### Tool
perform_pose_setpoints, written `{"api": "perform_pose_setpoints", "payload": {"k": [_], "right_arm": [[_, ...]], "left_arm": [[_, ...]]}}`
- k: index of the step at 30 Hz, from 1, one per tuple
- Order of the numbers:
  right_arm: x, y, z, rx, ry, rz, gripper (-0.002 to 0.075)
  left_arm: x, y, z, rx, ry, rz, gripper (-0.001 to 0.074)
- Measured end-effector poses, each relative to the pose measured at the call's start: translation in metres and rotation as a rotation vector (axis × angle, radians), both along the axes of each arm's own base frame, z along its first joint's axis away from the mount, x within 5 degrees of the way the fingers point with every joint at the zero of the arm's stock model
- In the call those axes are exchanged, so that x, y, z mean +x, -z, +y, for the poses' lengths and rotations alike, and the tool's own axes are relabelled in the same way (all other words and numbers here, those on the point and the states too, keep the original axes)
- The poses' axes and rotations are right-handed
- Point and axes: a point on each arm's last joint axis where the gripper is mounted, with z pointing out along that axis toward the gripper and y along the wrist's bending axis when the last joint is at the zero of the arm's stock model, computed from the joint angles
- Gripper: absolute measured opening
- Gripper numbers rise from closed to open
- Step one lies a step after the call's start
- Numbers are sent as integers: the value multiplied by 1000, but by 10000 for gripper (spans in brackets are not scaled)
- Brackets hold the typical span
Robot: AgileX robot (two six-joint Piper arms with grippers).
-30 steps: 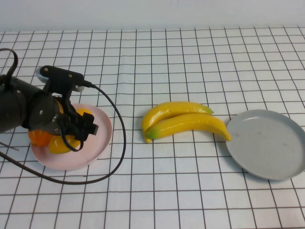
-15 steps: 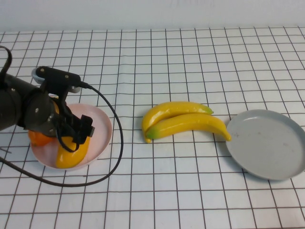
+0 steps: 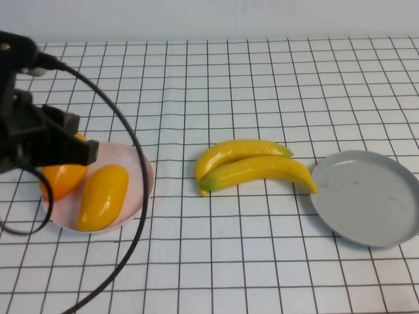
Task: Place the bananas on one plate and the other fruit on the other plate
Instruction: Put another type of fruit in the right plate
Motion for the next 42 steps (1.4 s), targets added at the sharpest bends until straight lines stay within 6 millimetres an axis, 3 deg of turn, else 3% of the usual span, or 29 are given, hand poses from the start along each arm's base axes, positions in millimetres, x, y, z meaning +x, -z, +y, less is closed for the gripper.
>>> {"api": "perform_pose_setpoints", "payload": {"k": [3,7,16,23,28,37,42], "right_arm": [[0,0,0,0,0,0,-17],[0,0,0,0,0,0,-16],[0,0,0,0,0,0,-16],[0,0,0,0,0,0,-16],[0,0,0,0,0,0,-16],[0,0,0,2,0,2,-16],[0,0,0,2,0,4,-16]], "left_arm": [[-28,0,12,-87,-60,23,30],[-61,8,27,-138,-102,53,4],[-107,28,48,-120,-46,-86,-2],[-139,64,65,-165,-52,-216,-2],[-164,99,81,-237,-157,-331,-2],[-164,145,86,-174,-322,-314,-2],[-158,163,85,-166,-315,-367,-2]]}}
